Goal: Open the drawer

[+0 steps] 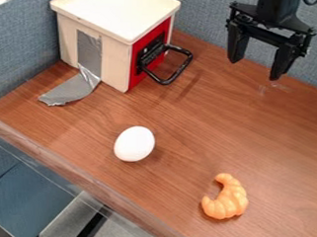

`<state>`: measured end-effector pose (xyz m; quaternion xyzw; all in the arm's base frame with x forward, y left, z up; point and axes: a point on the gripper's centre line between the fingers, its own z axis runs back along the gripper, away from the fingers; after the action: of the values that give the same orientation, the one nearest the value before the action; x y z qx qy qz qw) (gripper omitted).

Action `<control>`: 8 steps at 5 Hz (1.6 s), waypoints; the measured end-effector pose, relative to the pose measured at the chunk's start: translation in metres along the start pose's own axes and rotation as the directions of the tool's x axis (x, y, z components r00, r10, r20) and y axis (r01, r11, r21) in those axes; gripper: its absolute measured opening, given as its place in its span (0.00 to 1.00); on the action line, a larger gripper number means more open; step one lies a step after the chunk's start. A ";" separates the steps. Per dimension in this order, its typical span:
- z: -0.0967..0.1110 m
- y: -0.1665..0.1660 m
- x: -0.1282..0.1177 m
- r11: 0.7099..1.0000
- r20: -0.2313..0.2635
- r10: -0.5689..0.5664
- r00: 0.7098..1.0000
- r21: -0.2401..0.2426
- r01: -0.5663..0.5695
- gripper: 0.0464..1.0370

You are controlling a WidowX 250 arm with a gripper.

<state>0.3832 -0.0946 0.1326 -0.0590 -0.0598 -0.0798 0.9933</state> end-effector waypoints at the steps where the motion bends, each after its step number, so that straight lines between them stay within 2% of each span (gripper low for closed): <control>1: -0.016 0.002 -0.004 1.000 -0.046 0.009 0.999 0.002 -0.009 0.96; 2: -0.021 0.011 -0.006 0.999 -0.054 0.029 0.998 0.023 -0.028 0.96; 3: -0.024 0.028 -0.009 0.997 -0.047 0.047 0.998 0.065 -0.044 0.96; 4: -0.017 0.037 -0.011 0.991 -0.016 0.040 0.999 0.128 -0.038 0.96; 6: -0.024 0.049 -0.009 0.980 0.004 -0.016 1.000 0.197 0.015 0.96; 8: -0.059 0.061 -0.002 0.967 -0.036 -0.052 0.998 0.246 0.060 0.96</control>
<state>0.3978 -0.0418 0.0677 0.0682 -0.0563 -0.1005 0.9910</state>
